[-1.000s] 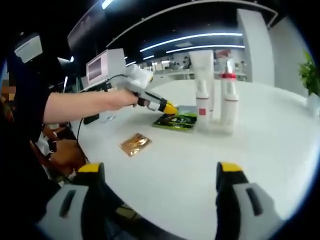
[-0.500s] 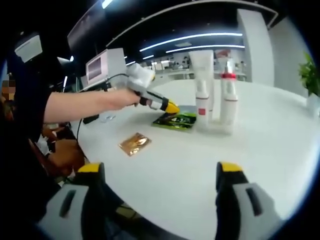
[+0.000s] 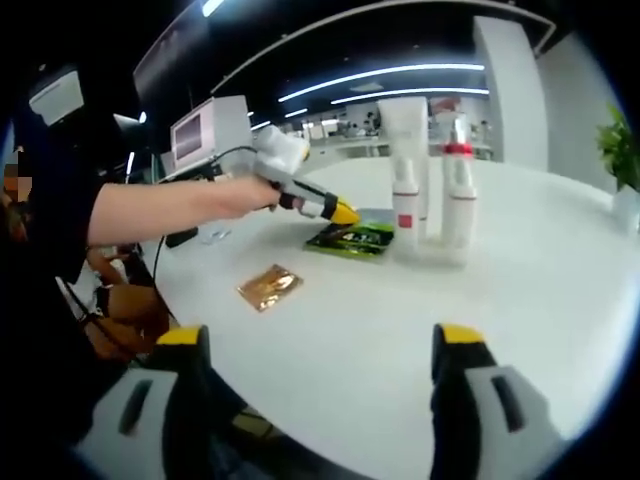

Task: Arrange the skincare products in the storage area until every visible bottle or jar stands upright without overlapping.

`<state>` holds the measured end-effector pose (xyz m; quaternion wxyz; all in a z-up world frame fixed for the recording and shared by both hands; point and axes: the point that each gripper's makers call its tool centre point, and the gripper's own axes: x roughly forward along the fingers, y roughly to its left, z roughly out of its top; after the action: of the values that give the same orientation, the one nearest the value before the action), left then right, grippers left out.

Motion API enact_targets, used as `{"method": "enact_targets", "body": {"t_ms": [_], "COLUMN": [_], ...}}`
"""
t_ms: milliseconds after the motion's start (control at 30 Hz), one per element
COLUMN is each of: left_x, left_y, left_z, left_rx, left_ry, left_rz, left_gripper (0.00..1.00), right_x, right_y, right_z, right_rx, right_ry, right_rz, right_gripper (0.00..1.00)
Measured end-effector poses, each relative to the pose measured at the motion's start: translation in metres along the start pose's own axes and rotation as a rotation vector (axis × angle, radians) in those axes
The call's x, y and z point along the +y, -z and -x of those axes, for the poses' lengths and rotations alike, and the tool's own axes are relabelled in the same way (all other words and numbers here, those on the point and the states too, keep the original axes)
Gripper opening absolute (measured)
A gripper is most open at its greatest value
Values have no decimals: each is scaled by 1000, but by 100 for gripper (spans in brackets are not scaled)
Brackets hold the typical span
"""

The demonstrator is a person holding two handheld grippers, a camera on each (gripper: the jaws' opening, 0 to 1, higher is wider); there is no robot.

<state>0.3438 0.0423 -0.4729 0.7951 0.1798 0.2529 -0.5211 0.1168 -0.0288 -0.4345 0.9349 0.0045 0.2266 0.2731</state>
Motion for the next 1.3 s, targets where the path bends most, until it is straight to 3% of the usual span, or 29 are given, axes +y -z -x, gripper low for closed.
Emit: {"method": "enact_targets", "body": {"t_ms": [600,833,1300], "left_x": [1,6,5], "left_y": [-2,-19,-9], "left_z": [3,36,70], "left_rx": [-6,-104,-207], "left_ry": [0,-15,-16], "left_rz": [33,115,221], "left_gripper": [1,4,16], "right_x": [1,2,10], "right_y": [0,-3,-9], "right_z": [1,0,-4], "right_rx": [1,0,4], "right_ry": [6,3,-23], "right_rz": [2,7,36], "right_gripper": [92,92,92]}}
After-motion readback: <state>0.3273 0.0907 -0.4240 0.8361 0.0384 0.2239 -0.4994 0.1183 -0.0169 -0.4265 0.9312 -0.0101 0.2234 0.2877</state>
